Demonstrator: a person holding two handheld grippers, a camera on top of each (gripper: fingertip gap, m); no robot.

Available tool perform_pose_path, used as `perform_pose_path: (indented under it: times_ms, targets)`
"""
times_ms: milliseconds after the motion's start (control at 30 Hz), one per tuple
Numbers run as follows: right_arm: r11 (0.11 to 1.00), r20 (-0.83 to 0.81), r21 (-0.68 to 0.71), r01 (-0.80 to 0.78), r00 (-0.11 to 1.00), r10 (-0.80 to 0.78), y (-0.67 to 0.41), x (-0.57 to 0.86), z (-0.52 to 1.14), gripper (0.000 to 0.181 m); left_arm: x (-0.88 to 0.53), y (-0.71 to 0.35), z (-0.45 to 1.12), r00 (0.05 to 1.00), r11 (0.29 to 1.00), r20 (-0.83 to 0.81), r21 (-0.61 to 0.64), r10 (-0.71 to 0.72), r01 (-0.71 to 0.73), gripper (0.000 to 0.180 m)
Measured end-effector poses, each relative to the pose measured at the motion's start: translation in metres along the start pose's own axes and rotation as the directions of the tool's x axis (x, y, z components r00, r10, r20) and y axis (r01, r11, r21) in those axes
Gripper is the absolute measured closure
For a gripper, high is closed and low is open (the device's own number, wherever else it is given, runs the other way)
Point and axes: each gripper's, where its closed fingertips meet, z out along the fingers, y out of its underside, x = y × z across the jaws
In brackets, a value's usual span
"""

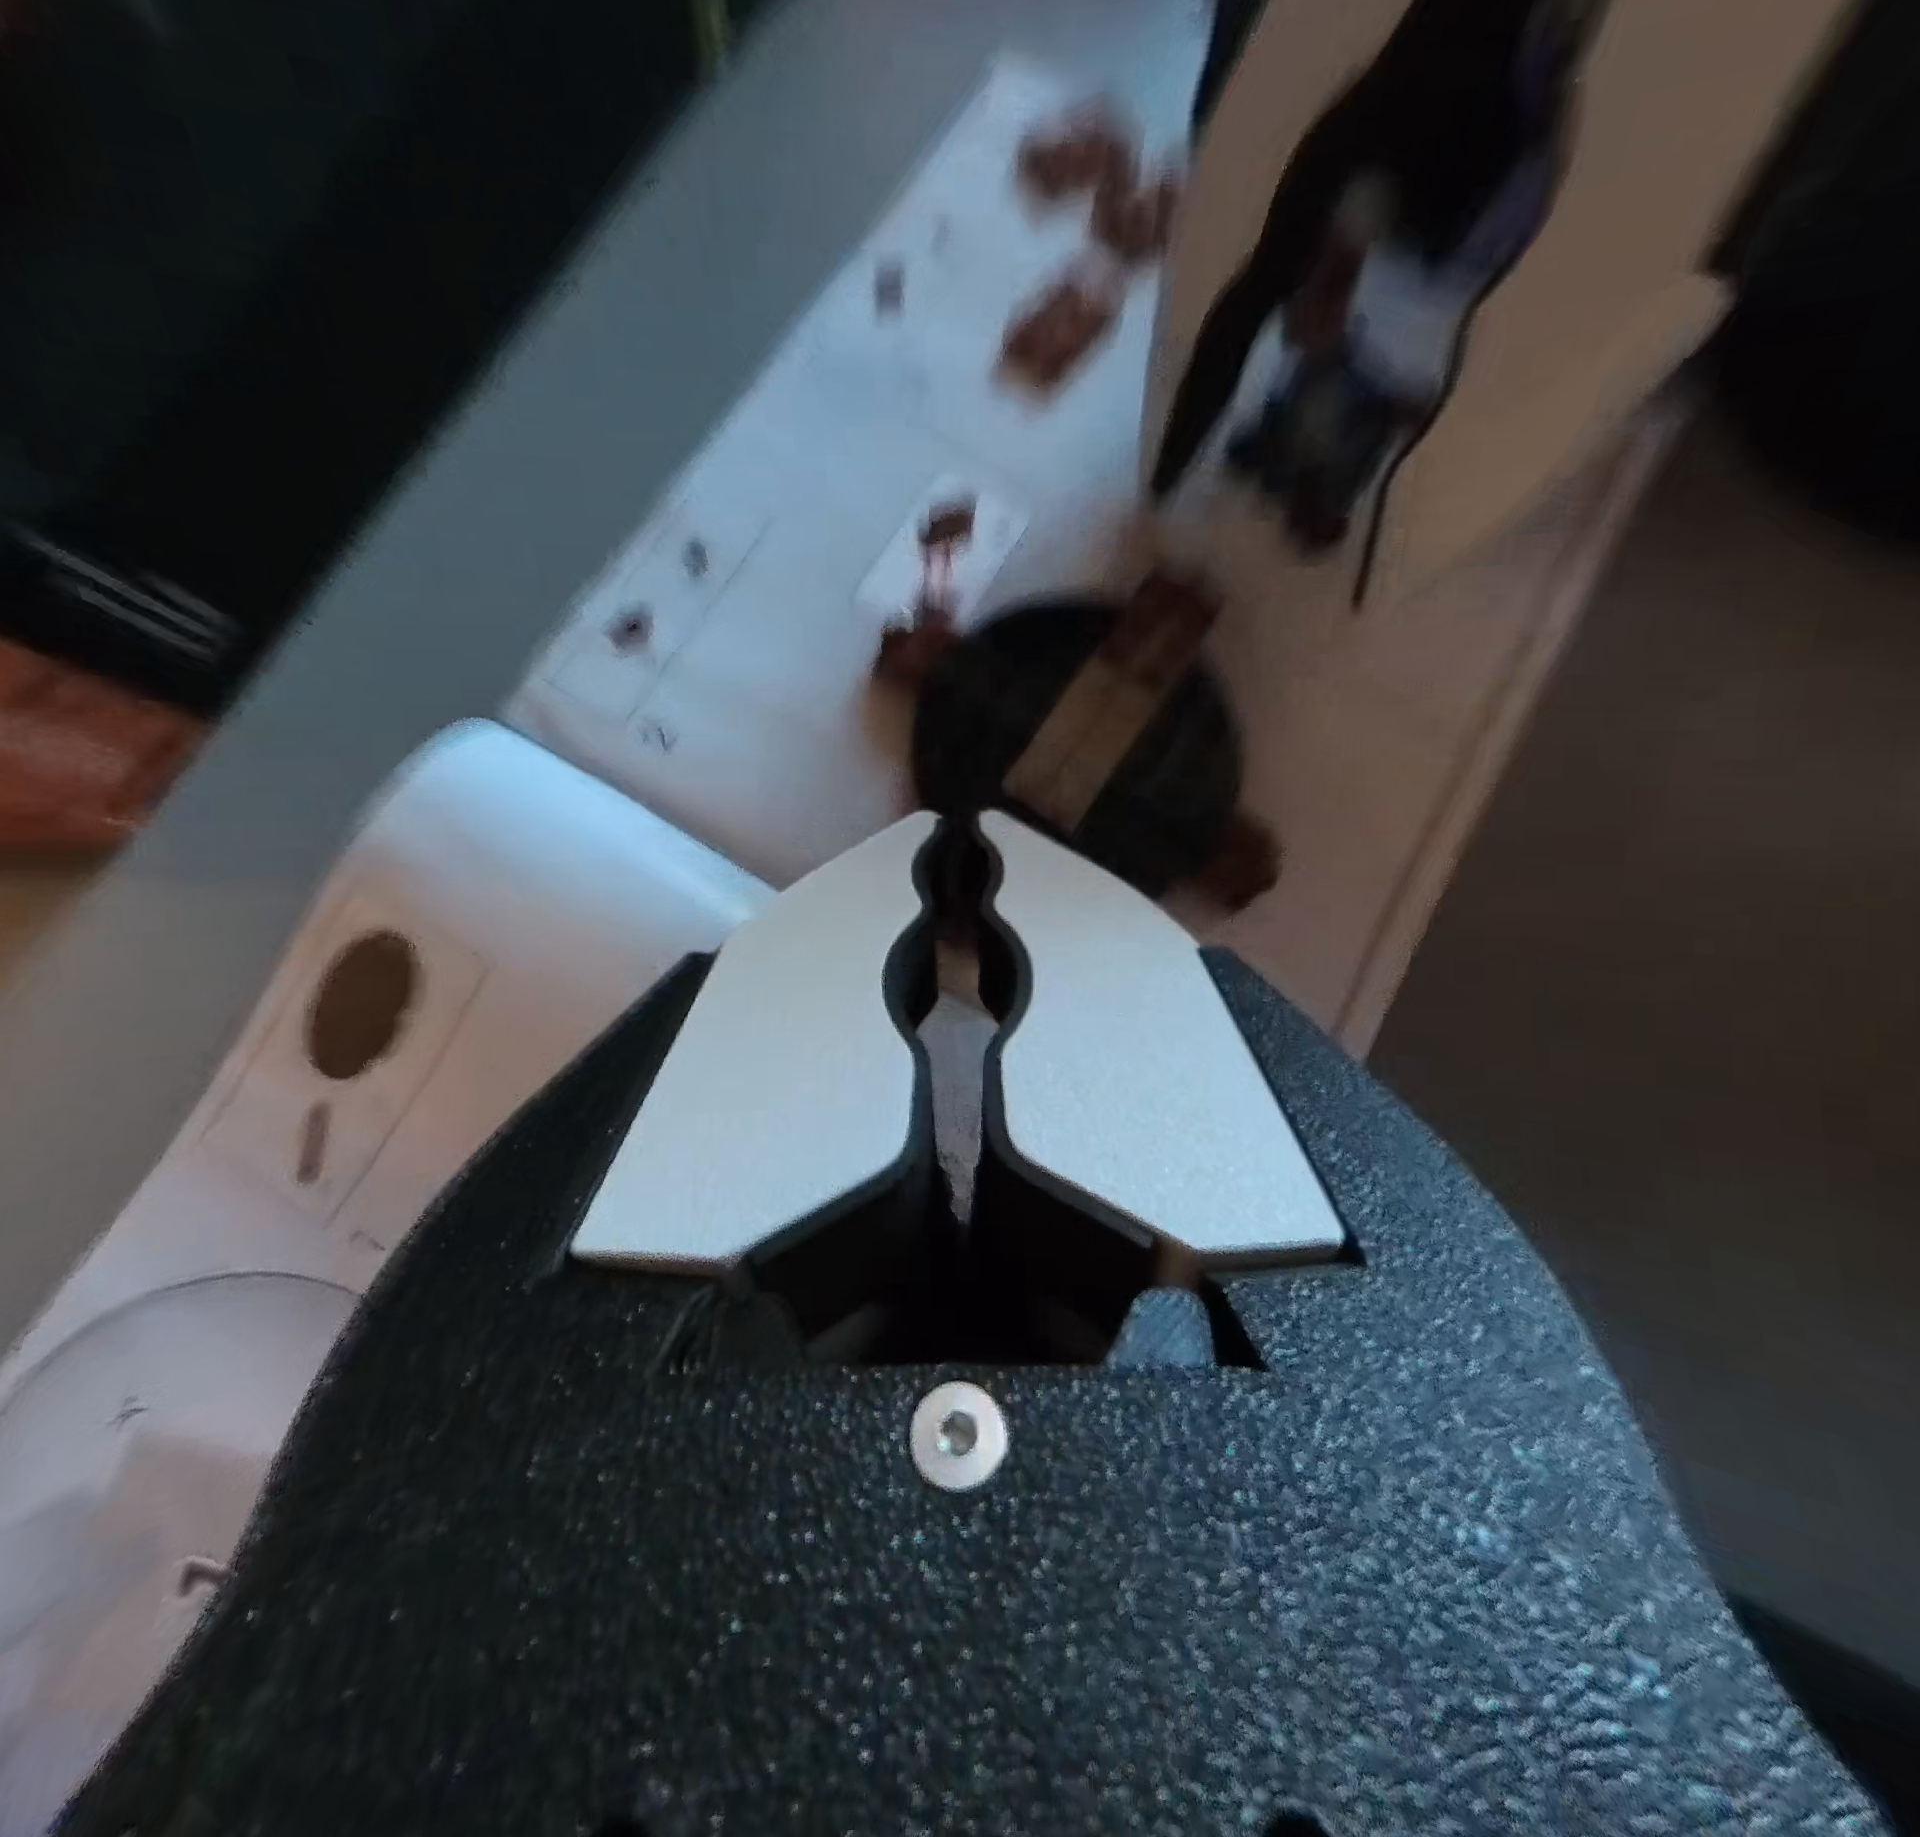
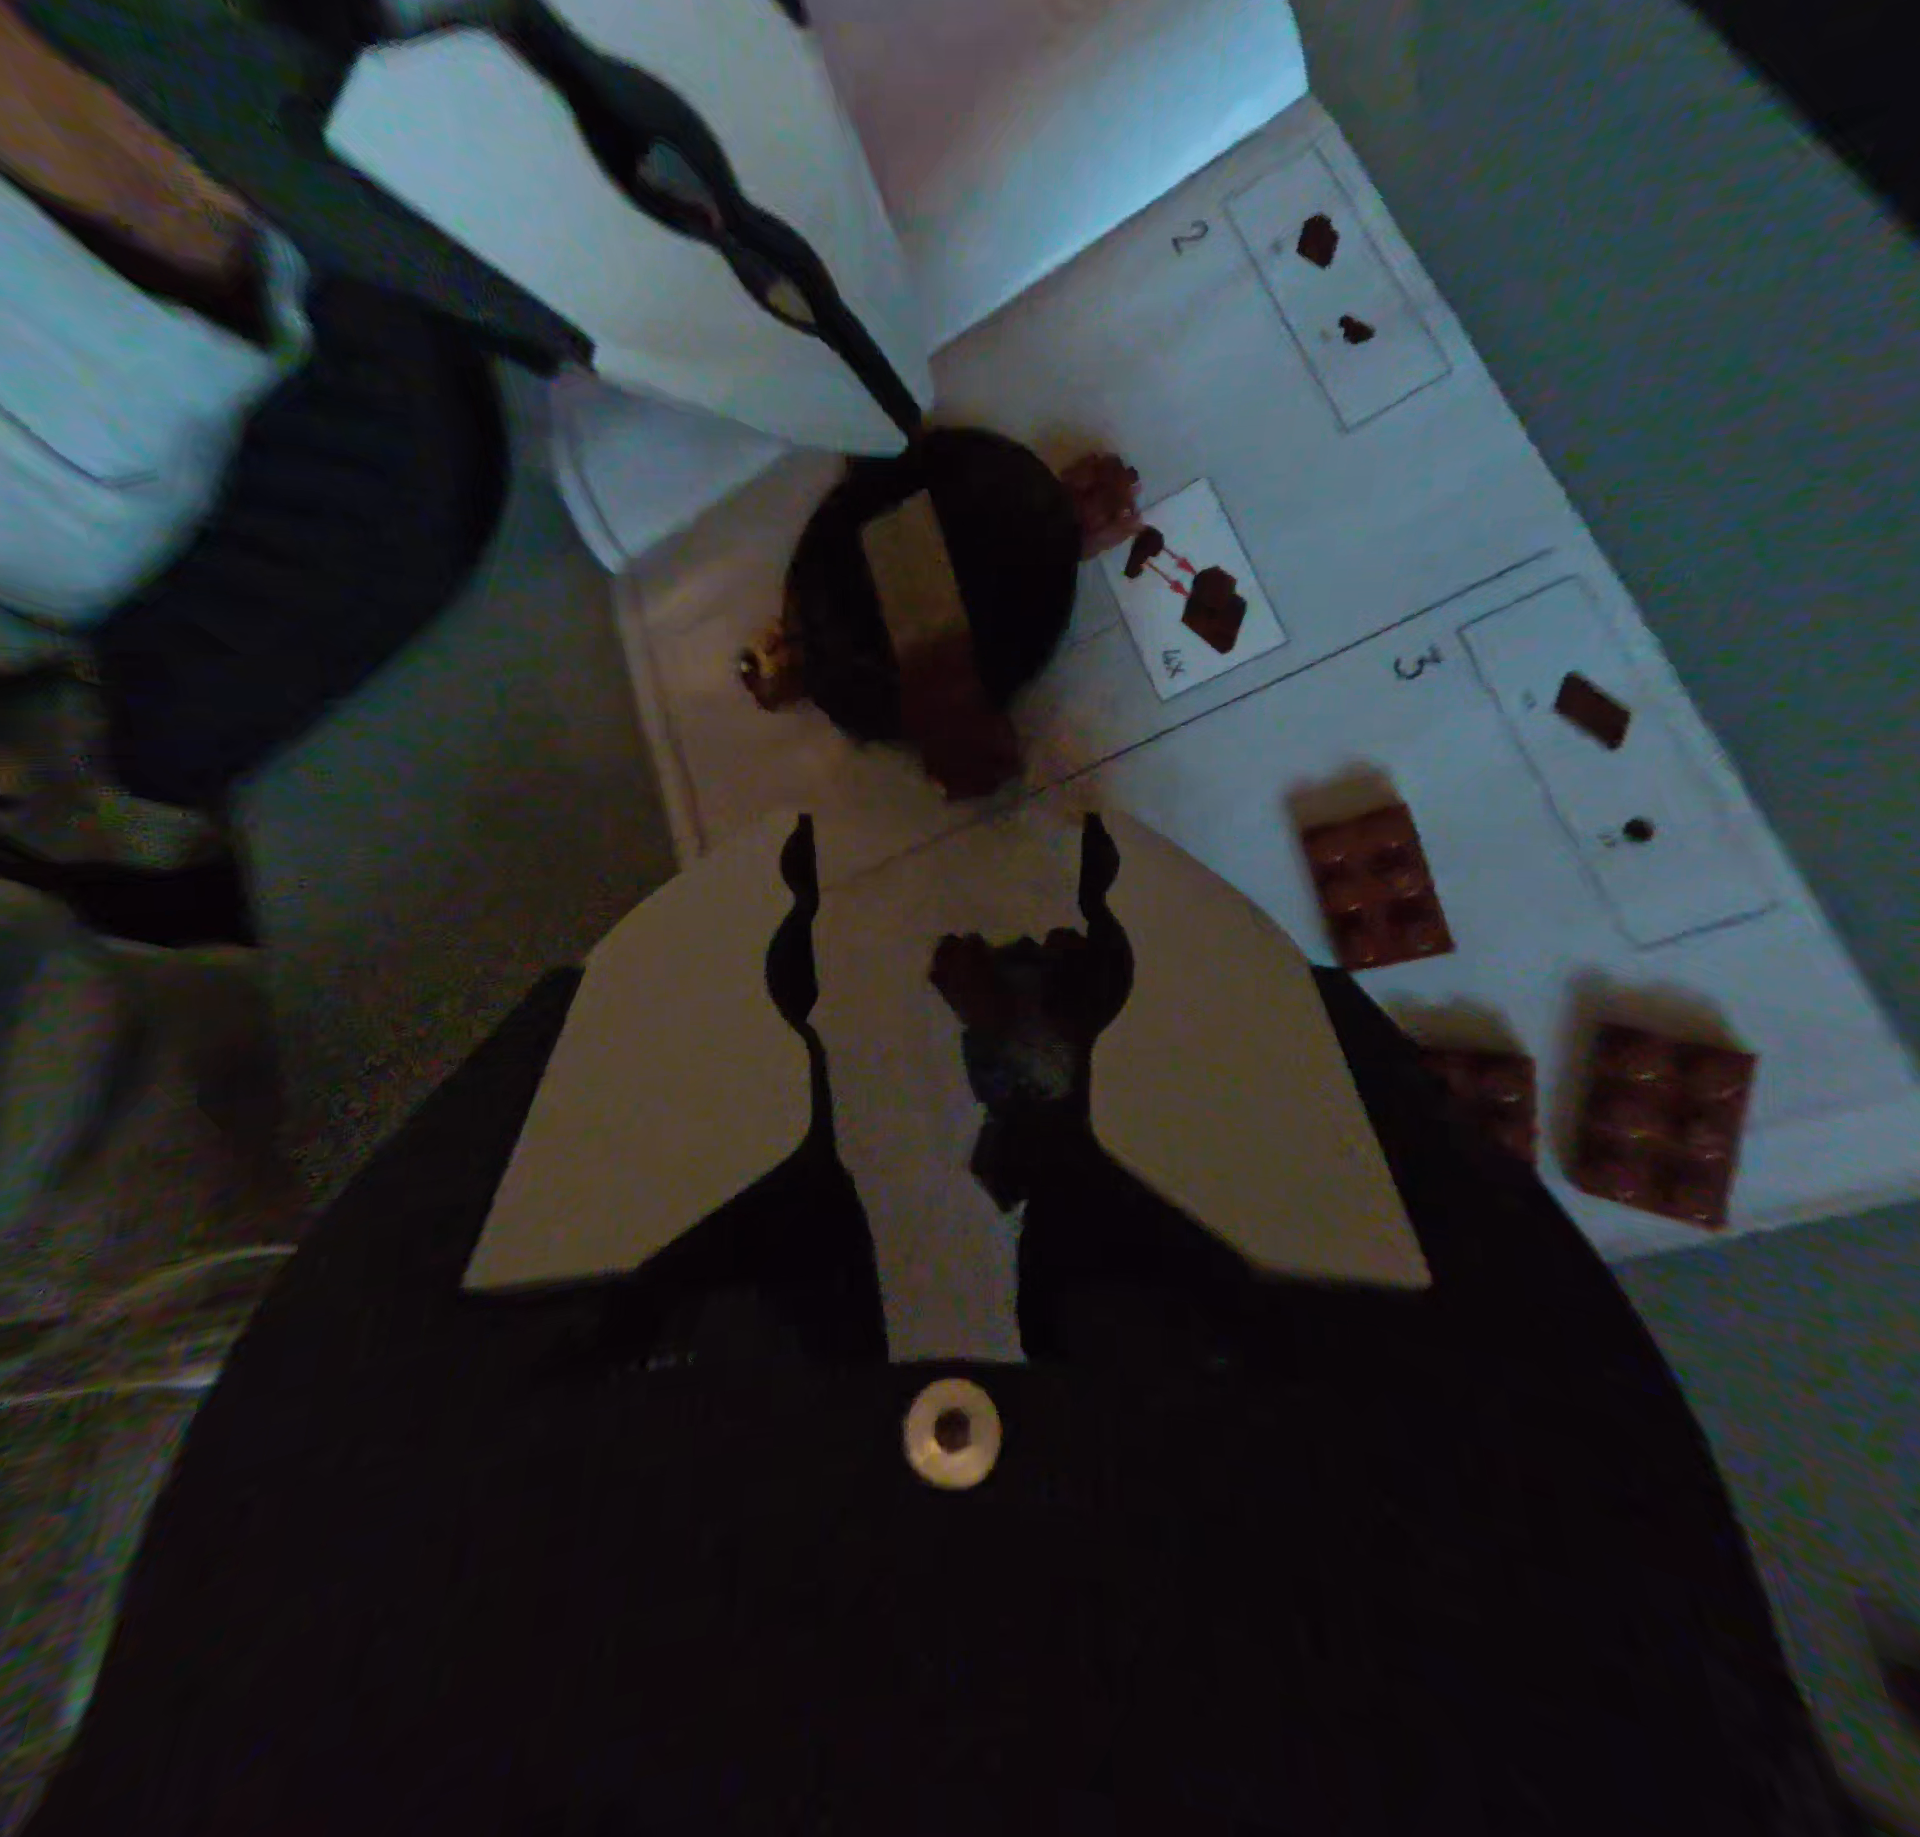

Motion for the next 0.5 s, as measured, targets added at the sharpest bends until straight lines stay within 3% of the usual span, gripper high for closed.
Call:
perform_pose_path:
  times_ms: [200, 333, 500]
  targets:
    - [0.926, -0.228, -0.108, 0.363, 0.897, -0.378, -0.004, 0.011, 0.011, 0.142, 0.005, -0.003, 0.003, 0.997, 0.999, -0.059, 0.026, -0.043, 0.045, 0.179]
    - [0.920, -0.194, -0.086, 0.382, 0.900, -0.391, -0.008, 0.007, 0.015, 0.161, 0.005, -0.003, 0.003, 0.994, 0.997, -0.082, 0.040, -0.067, 0.070, 0.179]
    - [0.927, -0.134, -0.061, 0.371, 0.917, -0.376, -0.007, 0.005, 0.017, 0.165, 0.004, -0.005, 0.000, 0.989, 0.993, -0.109, 0.060, -0.097, 0.104, 0.176]
